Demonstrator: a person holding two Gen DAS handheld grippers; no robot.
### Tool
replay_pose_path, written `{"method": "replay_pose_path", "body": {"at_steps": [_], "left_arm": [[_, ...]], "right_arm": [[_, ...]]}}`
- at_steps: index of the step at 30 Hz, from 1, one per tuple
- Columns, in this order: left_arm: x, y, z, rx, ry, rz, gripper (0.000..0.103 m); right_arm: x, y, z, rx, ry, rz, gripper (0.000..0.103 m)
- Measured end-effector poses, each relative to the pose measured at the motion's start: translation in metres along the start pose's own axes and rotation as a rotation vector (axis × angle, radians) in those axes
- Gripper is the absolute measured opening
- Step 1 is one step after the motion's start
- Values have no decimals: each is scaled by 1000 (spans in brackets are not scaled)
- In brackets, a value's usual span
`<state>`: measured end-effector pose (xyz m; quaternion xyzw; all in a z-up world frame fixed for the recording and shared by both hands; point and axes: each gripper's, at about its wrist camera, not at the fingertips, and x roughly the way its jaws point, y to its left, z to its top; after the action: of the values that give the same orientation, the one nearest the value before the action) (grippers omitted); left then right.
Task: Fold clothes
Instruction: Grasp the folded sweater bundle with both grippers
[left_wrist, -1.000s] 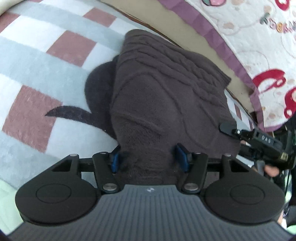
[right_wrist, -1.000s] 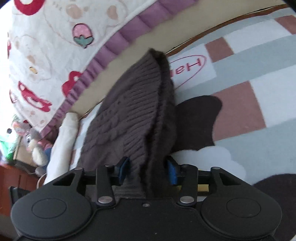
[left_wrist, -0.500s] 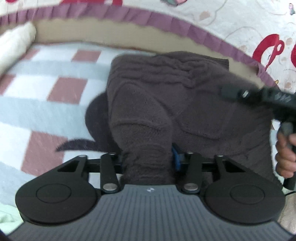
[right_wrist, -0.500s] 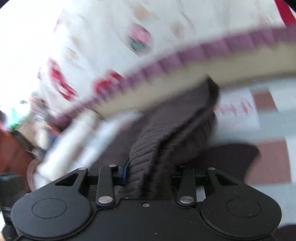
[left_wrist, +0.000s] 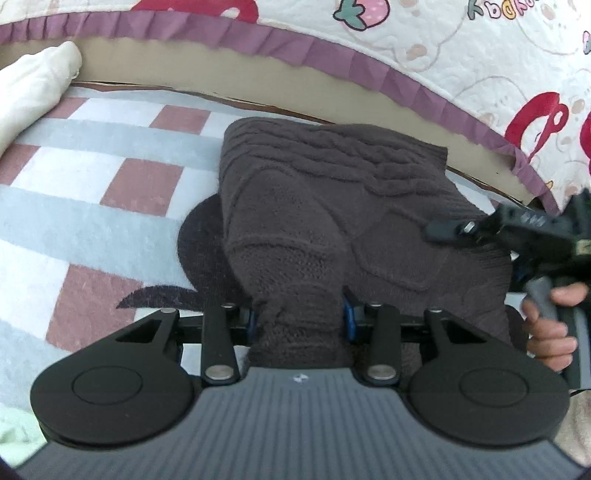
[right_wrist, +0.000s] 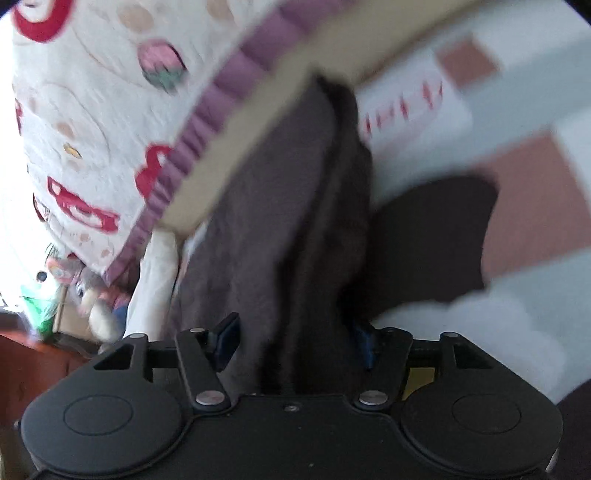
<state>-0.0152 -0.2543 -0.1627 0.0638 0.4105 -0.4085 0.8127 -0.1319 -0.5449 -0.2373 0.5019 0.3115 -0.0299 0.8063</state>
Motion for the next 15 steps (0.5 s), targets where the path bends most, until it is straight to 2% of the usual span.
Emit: {"method": "replay_pose_path", "body": {"at_steps": [1,5,6,9,12,15], "left_arm": [[0,-2,-1,29,-8,6,38],[-2,-12,-5,143,-42,30,37],[-3,-14,-6,170,-51,35,36],[-26,-9,-5,166,-90,-1,35],[-55,-5,-3,241,-154,18,35],[-86,9,-2,270,-193,39,35]], "right_arm": [[2,9,-6,-80,-18,-26,66],[3,53,-37,-409,-111,-123,48],[-3,66,-43,-444,-127,-132,45],[-20,100,-56,-492,-182,-133,44],[-28,135,-73,-549,-218,-136,43],[-31,169,-83,-601,-231,-117,43]]}}
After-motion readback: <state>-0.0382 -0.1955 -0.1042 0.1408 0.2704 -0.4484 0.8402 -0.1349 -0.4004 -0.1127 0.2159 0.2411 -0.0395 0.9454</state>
